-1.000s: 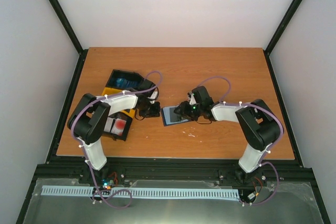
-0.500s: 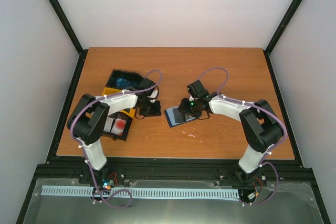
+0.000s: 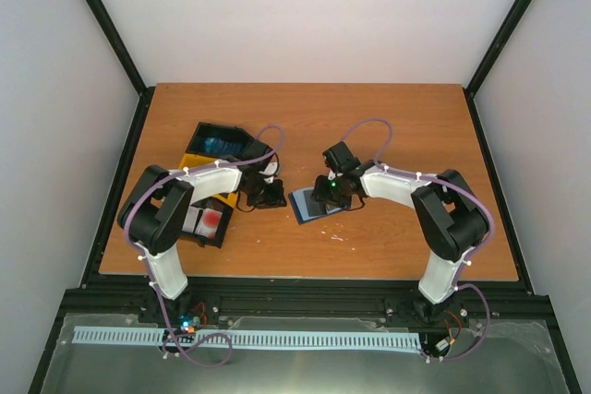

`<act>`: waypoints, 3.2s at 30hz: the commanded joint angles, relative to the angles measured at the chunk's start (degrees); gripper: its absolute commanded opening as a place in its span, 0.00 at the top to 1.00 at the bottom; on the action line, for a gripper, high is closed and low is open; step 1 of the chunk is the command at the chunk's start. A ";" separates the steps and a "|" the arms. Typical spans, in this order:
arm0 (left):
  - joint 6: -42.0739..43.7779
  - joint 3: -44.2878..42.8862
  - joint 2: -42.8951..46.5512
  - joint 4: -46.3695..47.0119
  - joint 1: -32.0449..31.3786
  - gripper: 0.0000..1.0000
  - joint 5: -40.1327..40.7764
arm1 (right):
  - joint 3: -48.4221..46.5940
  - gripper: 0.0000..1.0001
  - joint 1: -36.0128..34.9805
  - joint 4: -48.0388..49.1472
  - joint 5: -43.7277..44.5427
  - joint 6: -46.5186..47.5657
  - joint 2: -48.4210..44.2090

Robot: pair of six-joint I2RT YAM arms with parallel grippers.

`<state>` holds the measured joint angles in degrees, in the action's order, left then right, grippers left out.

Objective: Put the credit cards into the card holder
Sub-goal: Insert the credit card into the card holder, then close the card holder at the center of the board.

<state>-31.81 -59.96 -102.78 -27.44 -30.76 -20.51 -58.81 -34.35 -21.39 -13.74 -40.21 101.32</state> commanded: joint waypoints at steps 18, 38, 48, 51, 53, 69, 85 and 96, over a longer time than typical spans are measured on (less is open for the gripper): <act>0.21 -0.86 -3.34 0.06 -0.09 0.84 -0.62 | -0.28 0.56 -0.46 8.87 -9.80 2.70 3.29; 0.16 -0.39 0.19 0.52 -0.09 0.81 3.70 | -1.77 0.55 -0.19 8.16 -4.29 2.08 -2.44; -6.93 6.57 10.12 11.61 0.20 0.53 3.68 | -1.03 0.56 0.73 -9.83 21.10 6.82 -10.48; -9.67 7.80 9.45 13.80 0.76 0.41 0.45 | -0.90 0.60 1.94 -13.52 23.14 7.91 -8.96; -10.96 8.90 8.55 15.74 0.87 0.36 -2.02 | -0.11 0.61 3.58 -13.35 20.86 8.18 -8.54; -18.47 7.58 1.89 10.55 1.84 0.22 -8.67 | 0.93 0.66 4.38 -11.26 11.36 10.98 -1.04; -15.91 4.18 -4.78 17.55 2.02 0.23 -21.42 | 0.89 0.67 3.67 -8.67 2.08 11.91 3.52; -16.02 4.11 -4.58 35.85 2.11 0.24 -31.36 | 1.50 0.70 3.68 -6.78 -1.15 11.08 4.56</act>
<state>-48.29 -54.89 -106.04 -3.53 -27.92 -43.75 -59.09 -29.43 -29.91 -8.12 -28.49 101.54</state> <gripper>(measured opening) 0.767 0.311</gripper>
